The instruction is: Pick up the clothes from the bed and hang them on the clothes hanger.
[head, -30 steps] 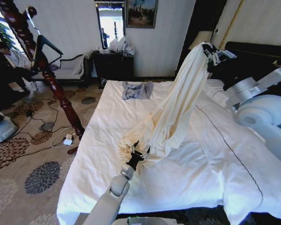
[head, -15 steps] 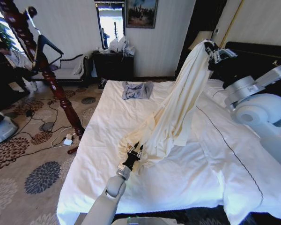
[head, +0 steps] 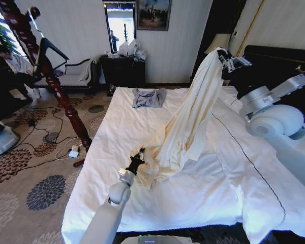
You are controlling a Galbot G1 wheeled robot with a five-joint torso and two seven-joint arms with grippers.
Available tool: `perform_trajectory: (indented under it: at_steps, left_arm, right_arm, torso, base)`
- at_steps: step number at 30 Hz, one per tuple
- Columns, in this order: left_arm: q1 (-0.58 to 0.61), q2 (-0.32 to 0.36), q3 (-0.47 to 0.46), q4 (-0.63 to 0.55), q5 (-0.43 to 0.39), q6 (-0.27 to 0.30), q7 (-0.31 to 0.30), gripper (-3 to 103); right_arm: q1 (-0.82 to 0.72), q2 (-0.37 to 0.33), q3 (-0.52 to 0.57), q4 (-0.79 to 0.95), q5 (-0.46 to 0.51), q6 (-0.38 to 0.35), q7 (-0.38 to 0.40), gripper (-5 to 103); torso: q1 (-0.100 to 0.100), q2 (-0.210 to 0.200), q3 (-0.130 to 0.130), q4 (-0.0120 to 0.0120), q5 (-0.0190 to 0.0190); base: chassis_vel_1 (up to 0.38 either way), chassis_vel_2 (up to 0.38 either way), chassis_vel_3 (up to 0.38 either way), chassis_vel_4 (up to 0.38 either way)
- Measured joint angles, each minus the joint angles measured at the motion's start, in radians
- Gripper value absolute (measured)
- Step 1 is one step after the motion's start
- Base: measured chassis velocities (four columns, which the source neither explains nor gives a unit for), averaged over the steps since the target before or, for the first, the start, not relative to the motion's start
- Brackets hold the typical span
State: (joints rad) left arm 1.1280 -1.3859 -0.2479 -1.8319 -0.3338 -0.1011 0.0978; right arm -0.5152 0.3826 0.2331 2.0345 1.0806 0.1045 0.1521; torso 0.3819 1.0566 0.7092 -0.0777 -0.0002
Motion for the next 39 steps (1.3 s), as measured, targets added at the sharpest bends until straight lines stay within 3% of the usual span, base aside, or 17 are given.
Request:
perform_trajectory:
  at_steps: [4, 6, 9, 10, 12, 14, 20, 22, 27, 29, 31, 33, 35, 36, 38, 39]
  left_arm:
    - [-0.042, 0.047, -0.049, -0.121, -0.191, 0.078, 0.009, 0]
    - [-0.043, 0.053, -0.058, -0.142, -0.229, 0.094, 0.012, 0]
    - [-0.001, 0.073, -0.110, -0.216, -0.401, 0.151, 0.013, 0]
    - [-0.001, 0.073, -0.110, -0.216, -0.401, 0.151, 0.013, 0]
    - [0.045, 0.067, -0.147, -0.208, -0.471, 0.163, -0.019, 0]
    - [0.090, 0.057, -0.166, -0.164, -0.488, 0.199, -0.073, 0]
    - [0.186, 0.048, -0.156, -0.087, -0.381, 0.264, -0.163, 0]
    - [0.195, 0.048, -0.150, -0.082, -0.364, 0.268, -0.172, 0]
    - [0.214, 0.055, -0.125, -0.070, -0.230, 0.280, -0.208, -2]
    - [0.224, 0.061, -0.124, -0.073, -0.172, 0.278, -0.210, 3]
    - [0.257, 0.080, -0.128, -0.110, -0.058, 0.238, -0.175, 14]
    - [0.275, 0.094, -0.130, -0.131, -0.025, 0.215, -0.152, 19]
    - [0.301, 0.118, -0.131, -0.167, -0.002, 0.185, -0.110, 24]
    - [0.325, 0.145, -0.131, -0.207, -0.001, 0.157, -0.066, 35]
    - [0.335, 0.163, -0.126, -0.233, -0.008, 0.126, -0.036, 35]
    - [0.330, 0.174, -0.113, -0.250, -0.015, 0.089, -0.013, 46]
  right_arm:
    - [-0.036, 0.009, 0.000, -0.017, -0.033, 0.000, 0.000, 1]
    - [-0.039, 0.012, 0.000, -0.021, -0.037, 0.000, 0.000, 1]
    - [-0.043, 0.023, 0.000, -0.035, -0.044, 0.001, 0.000, 1]
    - [-0.043, 0.023, 0.000, -0.035, -0.044, 0.001, 0.000, 1]
    - [-0.040, 0.030, 0.000, -0.041, -0.043, 0.005, -0.003, 1]
    - [-0.029, 0.041, 0.000, -0.044, -0.033, 0.017, -0.009, 1]
    - [0.005, 0.070, -0.001, -0.044, 0.023, 0.032, -0.012, 1]
    - [0.011, 0.073, -0.001, -0.044, 0.030, 0.035, -0.014, 1]
    - [0.033, 0.083, -0.001, -0.041, 0.067, 0.048, -0.022, 1]
    - [0.037, 0.084, 0.001, -0.034, 0.074, 0.050, -0.021, 1]
    - [0.038, 0.083, 0.004, -0.023, 0.076, 0.051, -0.021, 1]
    - [0.038, 0.082, 0.006, -0.020, 0.077, 0.051, -0.021, 1]
    - [0.038, 0.082, 0.009, -0.016, 0.079, 0.051, -0.020, 1]
    - [0.038, 0.080, 0.010, -0.012, 0.082, 0.052, -0.019, 1]
    - [0.038, 0.079, 0.010, -0.007, 0.085, 0.053, -0.019, 1]
    - [0.036, 0.077, 0.011, 0.000, 0.089, 0.054, -0.019, 1]
  torso:
    - [0.000, 0.000, 0.000, -0.0002, 0.0001]
    - [0.000, 0.000, 0.000, -0.0002, 0.0000]
    - [0.000, 0.000, 0.000, -0.0001, 0.0003]
    - [0.000, 0.000, 0.000, -0.0001, 0.0003]
    - [0.000, 0.000, 0.000, 0.0002, 0.0002]
    - [0.000, 0.000, 0.000, 0.0000, 0.0000]
    - [0.000, 0.000, 0.000, 0.0003, 0.0000]
    - [0.000, 0.000, 0.000, 0.0002, 0.0000]
    - [0.000, 0.000, 0.000, -0.0002, 0.0002]
    - [0.000, 0.000, 0.000, 0.0000, 0.0001]
    - [0.000, 0.000, 0.000, -0.0002, 0.0001]
    - [0.000, 0.000, 0.000, -0.0001, 0.0000]
    - [0.000, 0.000, 0.000, -0.0001, 0.0001]
    - [0.000, 0.000, 0.000, 0.0001, 0.0003]
    - [0.000, 0.000, 0.000, 0.0003, 0.0004]
    - [0.000, 0.000, 0.000, 0.0003, 0.0003]
  base:
    - [0.000, 0.000, 0.000, 0.000]
    - [0.000, 0.000, 0.000, 0.000]
    - [0.000, 0.000, 0.000, 0.000]
    - [0.000, 0.000, 0.000, 0.000]
    - [0.000, 0.000, 0.000, 0.000]
    - [0.000, 0.000, 0.000, 0.000]
    - [0.000, 0.000, 0.000, 0.000]
    - [0.000, 0.000, 0.000, 0.000]
    - [0.000, 0.000, 0.000, 0.000]
    - [0.000, 0.000, 0.000, 0.000]
    - [0.000, 0.000, 0.000, 0.000]
    - [0.000, 0.000, 0.000, 0.000]
    - [0.000, 0.000, 0.000, 0.000]
    - [0.000, 0.000, 0.000, 0.000]
    - [0.000, 0.000, 0.000, 0.000]
    - [0.000, 0.000, 0.000, 0.000]
